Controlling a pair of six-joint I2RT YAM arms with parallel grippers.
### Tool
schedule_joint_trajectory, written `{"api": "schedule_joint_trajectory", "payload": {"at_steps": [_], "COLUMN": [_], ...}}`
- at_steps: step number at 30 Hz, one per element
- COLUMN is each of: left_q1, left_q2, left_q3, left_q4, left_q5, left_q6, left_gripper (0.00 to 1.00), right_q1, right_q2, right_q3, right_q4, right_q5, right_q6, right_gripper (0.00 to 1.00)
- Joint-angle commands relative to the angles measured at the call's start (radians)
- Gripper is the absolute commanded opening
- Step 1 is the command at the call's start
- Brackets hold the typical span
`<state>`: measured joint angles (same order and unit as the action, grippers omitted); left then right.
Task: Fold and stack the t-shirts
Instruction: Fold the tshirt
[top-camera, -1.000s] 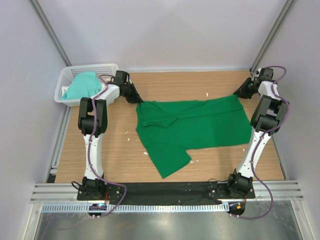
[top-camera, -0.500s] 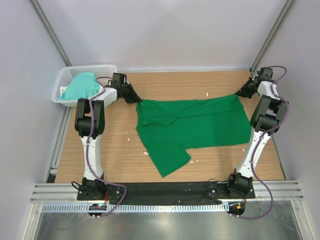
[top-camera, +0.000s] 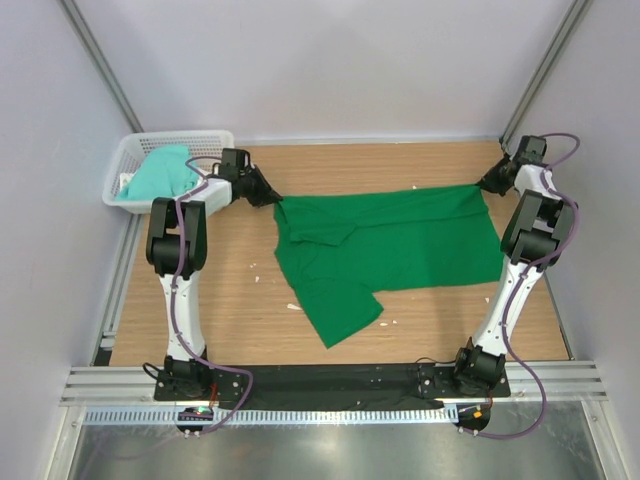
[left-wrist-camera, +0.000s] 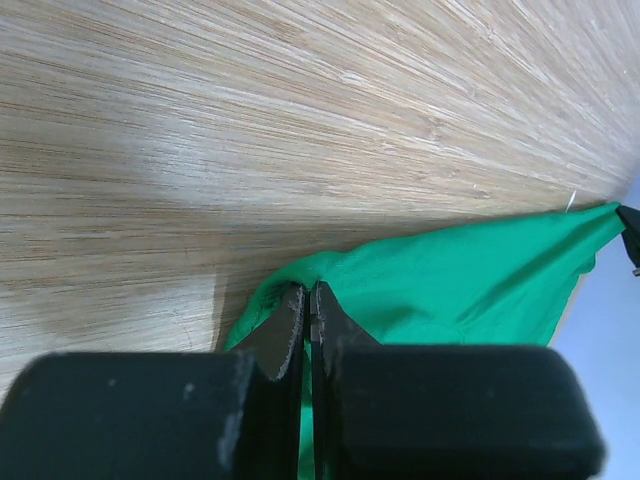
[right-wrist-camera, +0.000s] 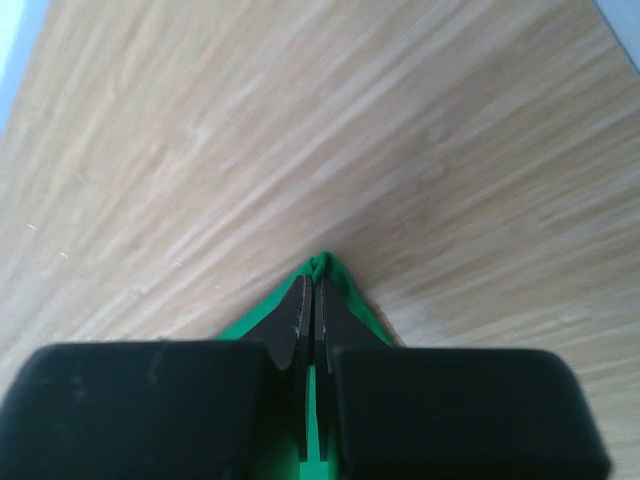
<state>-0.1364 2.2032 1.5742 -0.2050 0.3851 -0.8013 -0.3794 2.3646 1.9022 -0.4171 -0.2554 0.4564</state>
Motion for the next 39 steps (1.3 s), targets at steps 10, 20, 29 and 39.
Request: {"api": "schedule_joint_trajectory", "payload": {"at_steps": [10,20,29,39], "left_q1": [0.047,0.017,-0.054,-0.097], "left_q2": [-0.002,0.003,-0.181,-0.349], "left_q3": [-0.003,0.084,-0.029,-0.212], "left_q4": [0.064,-0.037,-0.114,-0.136], "left_q5": [-0.126,-0.042,-0.066,0.044], "left_q6": [-0.047,0.039,0.152,0.216], "left_gripper": [0.00,0.55,0.81,0.61], "right_q1": [-0.052,-0.055,-0.046,-0.016], "right_q2": [0.008,0.033,-0.149,-0.283], "right_q3": [-0.052,0.110,0.077,-0.150], "right_q4": [0.348,0.068,-0.169,-0.144], "right_q5": [-0.084,-0.016,0.091,0.010], "right_q6": [0.198,0.134,0.038,0.005], "right_gripper": [0.02,0.49,0.57,0.58]}}
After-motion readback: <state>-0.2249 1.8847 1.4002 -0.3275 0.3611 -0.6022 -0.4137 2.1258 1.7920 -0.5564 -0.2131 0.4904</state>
